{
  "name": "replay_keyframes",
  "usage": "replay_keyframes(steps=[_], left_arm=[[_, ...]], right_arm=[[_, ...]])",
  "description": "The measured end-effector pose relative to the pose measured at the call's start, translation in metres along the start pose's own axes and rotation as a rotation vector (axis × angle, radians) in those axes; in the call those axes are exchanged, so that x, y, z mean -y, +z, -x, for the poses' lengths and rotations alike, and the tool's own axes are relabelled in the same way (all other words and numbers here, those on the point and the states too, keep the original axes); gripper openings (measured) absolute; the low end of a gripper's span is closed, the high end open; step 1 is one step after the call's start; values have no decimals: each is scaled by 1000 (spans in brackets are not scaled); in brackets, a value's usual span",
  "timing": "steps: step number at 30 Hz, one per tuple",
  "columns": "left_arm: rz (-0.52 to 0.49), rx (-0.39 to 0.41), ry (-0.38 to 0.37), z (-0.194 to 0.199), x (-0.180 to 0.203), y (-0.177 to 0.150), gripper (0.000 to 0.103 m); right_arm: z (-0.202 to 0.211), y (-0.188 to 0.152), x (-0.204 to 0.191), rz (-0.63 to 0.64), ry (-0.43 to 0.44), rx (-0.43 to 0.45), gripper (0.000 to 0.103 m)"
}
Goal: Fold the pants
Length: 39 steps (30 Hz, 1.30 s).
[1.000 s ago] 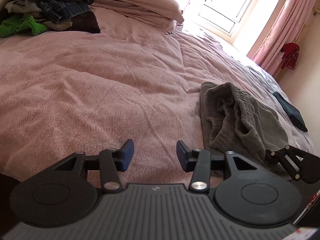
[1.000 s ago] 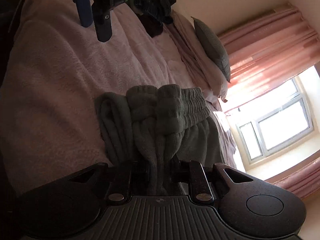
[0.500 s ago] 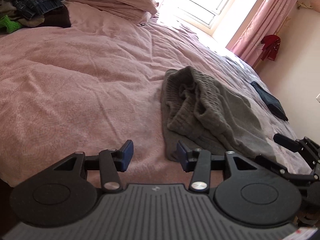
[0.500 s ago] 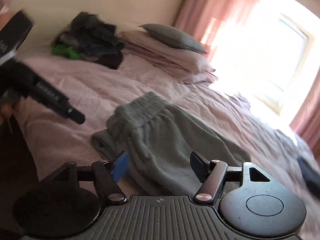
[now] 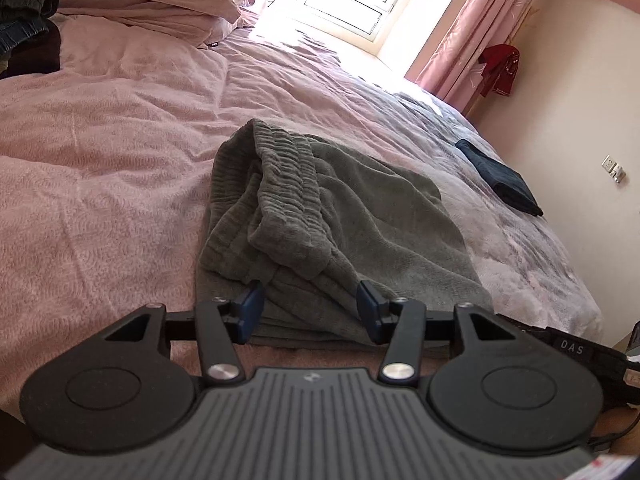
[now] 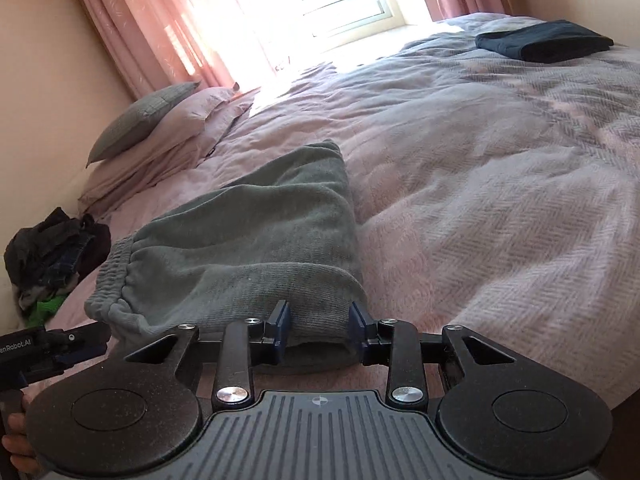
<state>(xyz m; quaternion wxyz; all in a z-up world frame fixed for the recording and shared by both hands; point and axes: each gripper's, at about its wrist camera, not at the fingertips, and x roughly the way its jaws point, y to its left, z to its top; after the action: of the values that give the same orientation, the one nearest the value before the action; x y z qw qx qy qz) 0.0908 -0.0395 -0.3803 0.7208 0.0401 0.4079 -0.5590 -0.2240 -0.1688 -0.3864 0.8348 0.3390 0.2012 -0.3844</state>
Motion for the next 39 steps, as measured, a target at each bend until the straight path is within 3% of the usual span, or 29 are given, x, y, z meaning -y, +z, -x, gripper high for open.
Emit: replay_keyframes(steps=[13, 17, 25, 29, 30, 33, 35, 37, 39], left_arm=[[-54, -3, 43, -2, 5, 4, 46], [-65, 15, 26, 4, 8, 5, 46], [-23, 5, 44, -17, 8, 9, 45], [-17, 37, 44, -14, 4, 9, 30], [-15, 42, 31, -12, 3, 9, 18], [-28, 79, 29, -3, 2, 9, 16], [-90, 108, 43, 4, 6, 5, 3], [-154, 139, 113, 8, 9, 1, 0], [-213, 143, 285, -4, 2, -5, 0]], right_arm=[[-8, 1, -3, 35, 12, 13, 29], [5, 4, -4, 41, 19, 61, 29], [5, 4, 4, -3, 33, 71, 29], [-1, 1, 3, 2, 29, 60, 29], [-2, 0, 3, 3, 33, 58, 29], [-1, 0, -1, 20, 35, 65, 29], [3, 0, -4, 45, 28, 85, 29], [2, 0, -5, 66, 25, 90, 29], [-11, -4, -6, 87, 21, 38, 29]])
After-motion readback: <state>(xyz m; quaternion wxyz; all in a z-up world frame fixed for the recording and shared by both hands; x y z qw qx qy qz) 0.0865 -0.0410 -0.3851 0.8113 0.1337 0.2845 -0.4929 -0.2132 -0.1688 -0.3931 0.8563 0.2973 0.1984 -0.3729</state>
